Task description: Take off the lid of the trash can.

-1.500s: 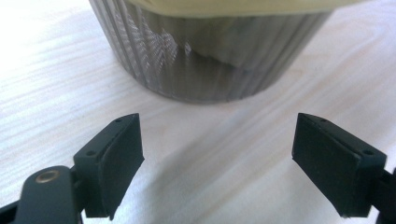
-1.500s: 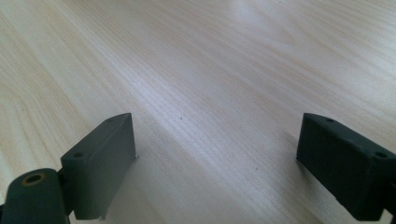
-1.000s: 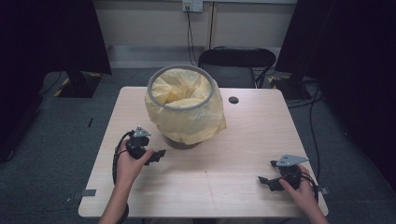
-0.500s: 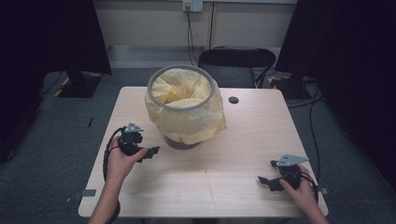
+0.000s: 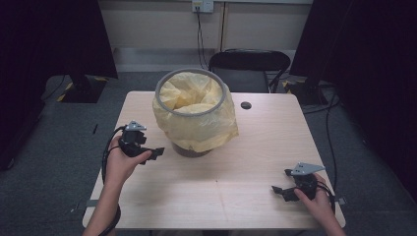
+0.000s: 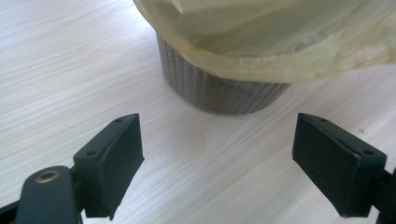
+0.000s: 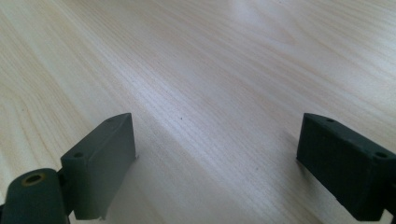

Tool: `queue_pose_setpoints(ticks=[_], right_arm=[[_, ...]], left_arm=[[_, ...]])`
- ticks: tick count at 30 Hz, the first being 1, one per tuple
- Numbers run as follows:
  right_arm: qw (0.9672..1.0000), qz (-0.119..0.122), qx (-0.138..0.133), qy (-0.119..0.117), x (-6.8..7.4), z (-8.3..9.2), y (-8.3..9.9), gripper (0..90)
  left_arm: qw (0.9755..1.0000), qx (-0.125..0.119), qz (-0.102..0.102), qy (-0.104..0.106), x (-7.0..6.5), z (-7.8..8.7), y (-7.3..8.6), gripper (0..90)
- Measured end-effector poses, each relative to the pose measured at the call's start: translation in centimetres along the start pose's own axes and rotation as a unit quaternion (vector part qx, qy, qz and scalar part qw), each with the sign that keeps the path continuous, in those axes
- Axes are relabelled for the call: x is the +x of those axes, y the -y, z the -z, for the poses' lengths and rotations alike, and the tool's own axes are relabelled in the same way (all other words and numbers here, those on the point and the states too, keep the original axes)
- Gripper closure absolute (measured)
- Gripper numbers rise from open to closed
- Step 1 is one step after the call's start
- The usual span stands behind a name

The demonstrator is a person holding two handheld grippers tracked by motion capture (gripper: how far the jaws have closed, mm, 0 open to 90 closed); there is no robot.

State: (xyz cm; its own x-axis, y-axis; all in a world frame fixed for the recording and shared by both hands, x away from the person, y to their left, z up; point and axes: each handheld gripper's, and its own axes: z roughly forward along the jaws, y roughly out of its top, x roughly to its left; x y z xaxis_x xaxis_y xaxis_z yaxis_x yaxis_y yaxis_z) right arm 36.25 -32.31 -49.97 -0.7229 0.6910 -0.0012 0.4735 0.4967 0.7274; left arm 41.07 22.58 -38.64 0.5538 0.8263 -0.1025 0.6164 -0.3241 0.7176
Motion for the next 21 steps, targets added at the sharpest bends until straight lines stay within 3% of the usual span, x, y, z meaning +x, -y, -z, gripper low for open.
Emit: queue_pose_setpoints(ticks=[3,13,21], right_arm=[[1.0,0.0,0.0,0.0,0.0,0.0,0.0,10.5],[1.0,0.0,-0.001,-0.001,0.0,0.0,0.0,10.5],[1.0,0.0,-0.001,-0.001,0.0,0.0,0.0,10.5]], left_arm=[[1.0,0.003,-0.003,-0.007,0.1,0.6,-0.5,15.8],[0.9998,0.015,-0.016,0.0,0.2,2.2,-2.2,15.8],[0.9998,0.014,-0.013,0.0,0.2,3.2,-3.6,15.8]])
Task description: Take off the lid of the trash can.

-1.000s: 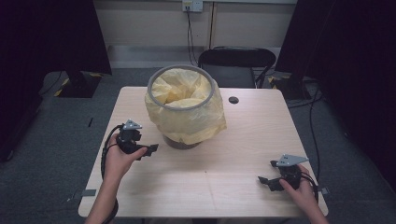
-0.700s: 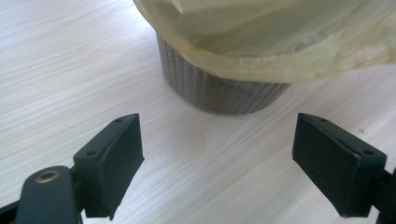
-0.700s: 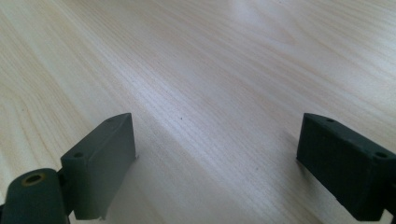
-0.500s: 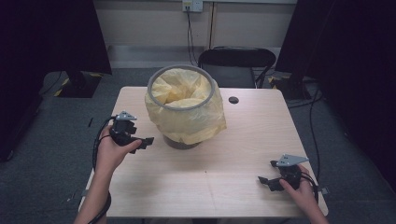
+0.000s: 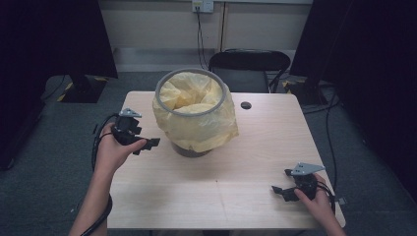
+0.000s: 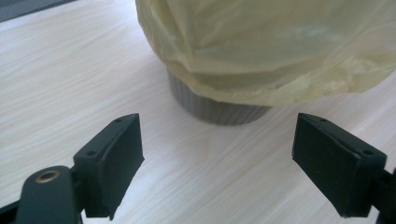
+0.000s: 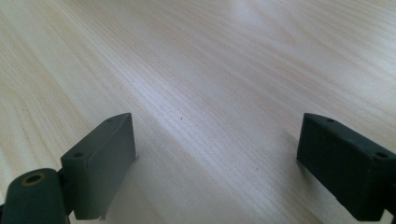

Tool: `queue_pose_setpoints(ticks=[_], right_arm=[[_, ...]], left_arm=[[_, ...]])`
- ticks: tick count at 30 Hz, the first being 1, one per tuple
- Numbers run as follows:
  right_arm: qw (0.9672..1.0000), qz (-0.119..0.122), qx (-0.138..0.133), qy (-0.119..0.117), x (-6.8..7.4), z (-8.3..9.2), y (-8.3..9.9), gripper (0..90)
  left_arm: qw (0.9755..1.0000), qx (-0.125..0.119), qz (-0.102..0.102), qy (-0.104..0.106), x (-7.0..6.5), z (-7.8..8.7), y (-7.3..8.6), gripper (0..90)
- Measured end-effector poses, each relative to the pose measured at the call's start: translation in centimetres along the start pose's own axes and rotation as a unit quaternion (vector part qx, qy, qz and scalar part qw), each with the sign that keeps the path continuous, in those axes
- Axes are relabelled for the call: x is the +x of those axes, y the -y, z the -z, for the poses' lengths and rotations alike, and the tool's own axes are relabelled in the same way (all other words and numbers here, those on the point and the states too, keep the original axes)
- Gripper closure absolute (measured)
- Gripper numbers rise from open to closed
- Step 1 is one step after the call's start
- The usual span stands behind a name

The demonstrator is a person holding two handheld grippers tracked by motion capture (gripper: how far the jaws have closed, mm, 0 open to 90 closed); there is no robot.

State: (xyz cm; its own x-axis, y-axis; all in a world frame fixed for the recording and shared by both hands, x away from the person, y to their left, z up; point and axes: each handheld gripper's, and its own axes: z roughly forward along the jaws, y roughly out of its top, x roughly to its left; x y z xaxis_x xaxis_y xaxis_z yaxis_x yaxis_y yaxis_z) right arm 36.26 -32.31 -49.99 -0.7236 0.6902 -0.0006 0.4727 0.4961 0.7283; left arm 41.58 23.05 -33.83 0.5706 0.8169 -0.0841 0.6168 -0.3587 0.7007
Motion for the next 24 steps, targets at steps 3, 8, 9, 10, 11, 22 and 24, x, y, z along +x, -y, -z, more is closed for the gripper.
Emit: queue_pose_setpoints(ticks=[3,8,9,10,11,22,24], right_arm=[[1.0,0.0,0.0,0.0,0.0,0.0,0.0,10.5],[1.0,0.0,0.0,0.0,0.0,0.0,0.0,10.5],[1.0,0.0,0.001,0.0,0.0,0.0,0.0,10.5],[1.0,0.0,0.0,0.0,0.0,0.0,0.0,10.5],[1.0,0.0,0.0,0.0,0.0,0.0,0.0,10.5],[1.0,0.0,-0.001,0.0,0.0,0.0,0.0,10.5],[1.0,0.0,-0.001,0.0,0.0,0.0,0.0,10.5]], left_arm=[[1.0,-0.002,0.001,0.0,-0.1,0.6,-0.7,15.8],[1.0,-0.003,-0.006,-0.004,0.1,1.7,-2.0,15.8],[1.0,-0.004,-0.005,-0.006,0.0,1.9,-2.3,15.8],[0.9999,-0.009,-0.004,-0.005,0.0,2.1,-2.5,15.8],[0.9999,-0.008,-0.008,-0.007,0.1,2.3,-2.7,15.8],[0.9998,-0.012,-0.01,-0.009,0.2,3.5,-5.0,15.9],[0.9998,-0.013,-0.013,-0.01,0.2,3.7,-5.5,16.2]])
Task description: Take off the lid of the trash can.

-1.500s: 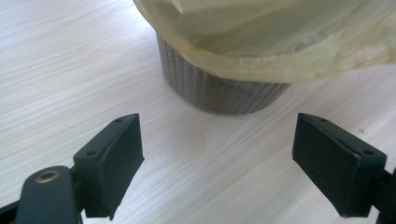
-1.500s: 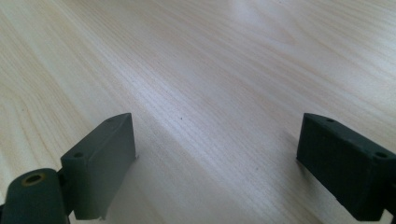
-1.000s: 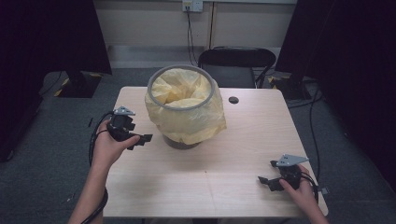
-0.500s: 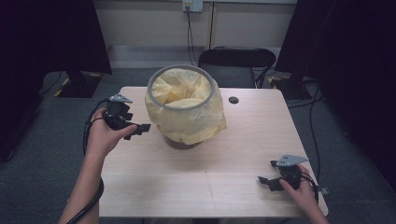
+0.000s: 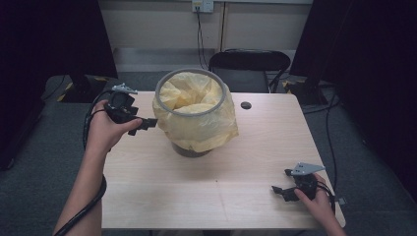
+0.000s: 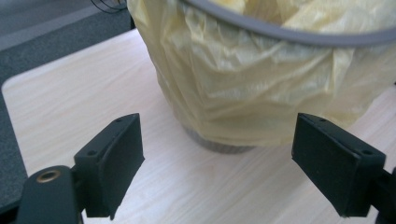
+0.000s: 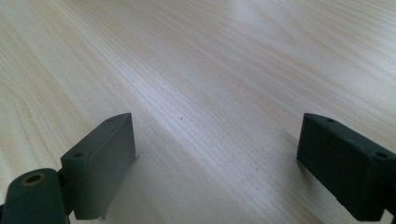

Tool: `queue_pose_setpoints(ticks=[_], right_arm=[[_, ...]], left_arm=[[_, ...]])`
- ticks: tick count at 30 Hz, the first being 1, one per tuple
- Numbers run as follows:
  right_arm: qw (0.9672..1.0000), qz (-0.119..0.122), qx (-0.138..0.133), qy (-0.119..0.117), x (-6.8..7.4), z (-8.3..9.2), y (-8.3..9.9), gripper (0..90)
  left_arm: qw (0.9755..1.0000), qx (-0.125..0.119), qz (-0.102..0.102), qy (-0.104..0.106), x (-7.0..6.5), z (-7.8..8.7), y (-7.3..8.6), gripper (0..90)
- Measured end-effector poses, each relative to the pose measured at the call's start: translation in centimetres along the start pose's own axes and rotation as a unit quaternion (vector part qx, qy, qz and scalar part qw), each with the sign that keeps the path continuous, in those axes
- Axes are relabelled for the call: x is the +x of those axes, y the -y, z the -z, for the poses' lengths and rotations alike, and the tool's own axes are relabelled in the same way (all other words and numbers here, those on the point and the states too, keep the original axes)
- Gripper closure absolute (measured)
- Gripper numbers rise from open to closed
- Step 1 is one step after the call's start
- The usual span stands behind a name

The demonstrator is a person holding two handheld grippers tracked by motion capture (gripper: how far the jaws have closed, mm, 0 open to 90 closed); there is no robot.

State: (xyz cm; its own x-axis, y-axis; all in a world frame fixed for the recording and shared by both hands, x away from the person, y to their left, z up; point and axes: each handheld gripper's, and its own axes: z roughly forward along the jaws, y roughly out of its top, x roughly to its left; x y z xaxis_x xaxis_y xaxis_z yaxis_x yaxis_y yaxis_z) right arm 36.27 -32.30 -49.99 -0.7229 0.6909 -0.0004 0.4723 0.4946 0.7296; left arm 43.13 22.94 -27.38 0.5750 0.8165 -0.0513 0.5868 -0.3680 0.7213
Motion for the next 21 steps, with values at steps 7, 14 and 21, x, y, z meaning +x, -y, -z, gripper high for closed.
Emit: queue_pose_setpoints(ticks=[7,14,21], right_arm=[[1.0,0.0,0.0,0.0,0.0,0.0,0.0,10.5],[1.0,0.0,0.0,0.0,0.0,0.0,0.0,10.5],[1.0,0.0,0.0,0.0,0.0,0.0,0.0,10.5]], left_arm=[[1.0,-0.006,0.003,-0.003,0.3,0.6,-1.6,16.1],[0.9998,-0.015,0.008,-0.009,0.7,1.0,-2.9,16.1],[0.9996,-0.017,0.014,-0.016,1.0,0.8,-4.0,16.1]])
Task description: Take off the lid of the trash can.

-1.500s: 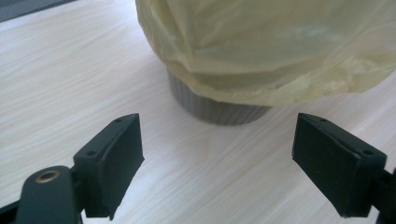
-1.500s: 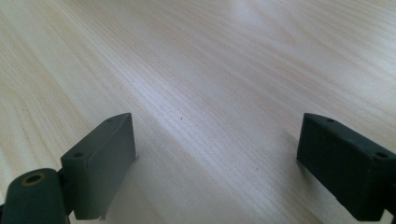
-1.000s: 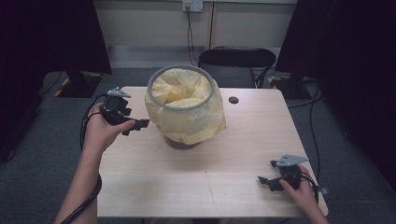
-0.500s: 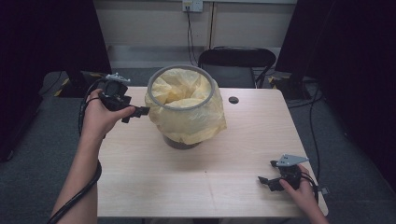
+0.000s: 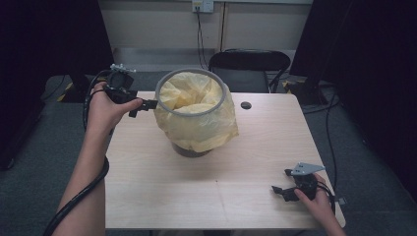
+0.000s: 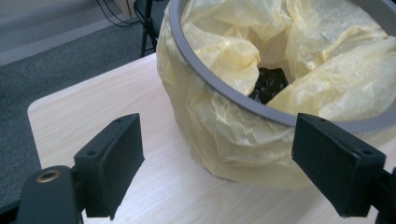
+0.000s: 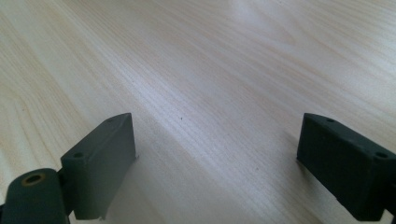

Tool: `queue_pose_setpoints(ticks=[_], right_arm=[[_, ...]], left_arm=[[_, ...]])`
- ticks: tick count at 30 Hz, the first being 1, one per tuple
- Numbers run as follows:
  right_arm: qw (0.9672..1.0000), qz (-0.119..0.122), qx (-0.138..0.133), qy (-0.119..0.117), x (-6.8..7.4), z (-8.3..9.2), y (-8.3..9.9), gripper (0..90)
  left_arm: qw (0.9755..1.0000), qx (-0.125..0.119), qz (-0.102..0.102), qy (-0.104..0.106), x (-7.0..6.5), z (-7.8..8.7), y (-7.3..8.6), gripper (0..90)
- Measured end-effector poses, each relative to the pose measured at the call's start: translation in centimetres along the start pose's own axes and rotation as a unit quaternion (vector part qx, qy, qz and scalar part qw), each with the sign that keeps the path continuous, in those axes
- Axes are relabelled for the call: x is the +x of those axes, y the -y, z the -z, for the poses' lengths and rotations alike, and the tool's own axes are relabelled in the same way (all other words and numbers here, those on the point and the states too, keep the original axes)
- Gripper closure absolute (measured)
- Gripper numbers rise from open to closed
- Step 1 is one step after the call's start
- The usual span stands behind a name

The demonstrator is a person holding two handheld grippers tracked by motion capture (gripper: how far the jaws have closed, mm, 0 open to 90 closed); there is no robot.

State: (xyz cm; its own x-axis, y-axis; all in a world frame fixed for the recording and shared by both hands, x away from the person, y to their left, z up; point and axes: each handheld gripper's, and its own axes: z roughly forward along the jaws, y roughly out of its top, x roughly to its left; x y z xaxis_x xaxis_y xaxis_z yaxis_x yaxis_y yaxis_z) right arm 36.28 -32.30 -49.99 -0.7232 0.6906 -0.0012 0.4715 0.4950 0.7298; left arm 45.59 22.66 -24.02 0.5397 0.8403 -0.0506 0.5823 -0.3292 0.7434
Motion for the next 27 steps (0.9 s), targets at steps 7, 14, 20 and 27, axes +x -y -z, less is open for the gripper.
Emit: queue_pose_setpoints(ticks=[7,14,20,27], right_arm=[[1.0,0.0,0.001,0.0,0.0,0.0,0.0,10.5],[1.0,0.0,0.001,0.0,0.0,0.0,0.0,10.5],[1.0,0.0,0.0,0.0,0.0,0.0,0.0,10.5],[1.0,0.001,0.001,0.001,0.0,0.0,0.0,10.6]], left_arm=[[1.0,-0.004,0.003,-0.003,-0.1,-0.5,-1.3,16.3],[0.9999,-0.006,0.005,-0.007,-0.2,-1.7,-2.5,16.8],[0.9999,-0.009,0.011,-0.005,-0.2,-2.8,-3.2,17.5],[0.9996,-0.012,0.023,-0.014,0.1,-3.9,-3.4,15.8]])
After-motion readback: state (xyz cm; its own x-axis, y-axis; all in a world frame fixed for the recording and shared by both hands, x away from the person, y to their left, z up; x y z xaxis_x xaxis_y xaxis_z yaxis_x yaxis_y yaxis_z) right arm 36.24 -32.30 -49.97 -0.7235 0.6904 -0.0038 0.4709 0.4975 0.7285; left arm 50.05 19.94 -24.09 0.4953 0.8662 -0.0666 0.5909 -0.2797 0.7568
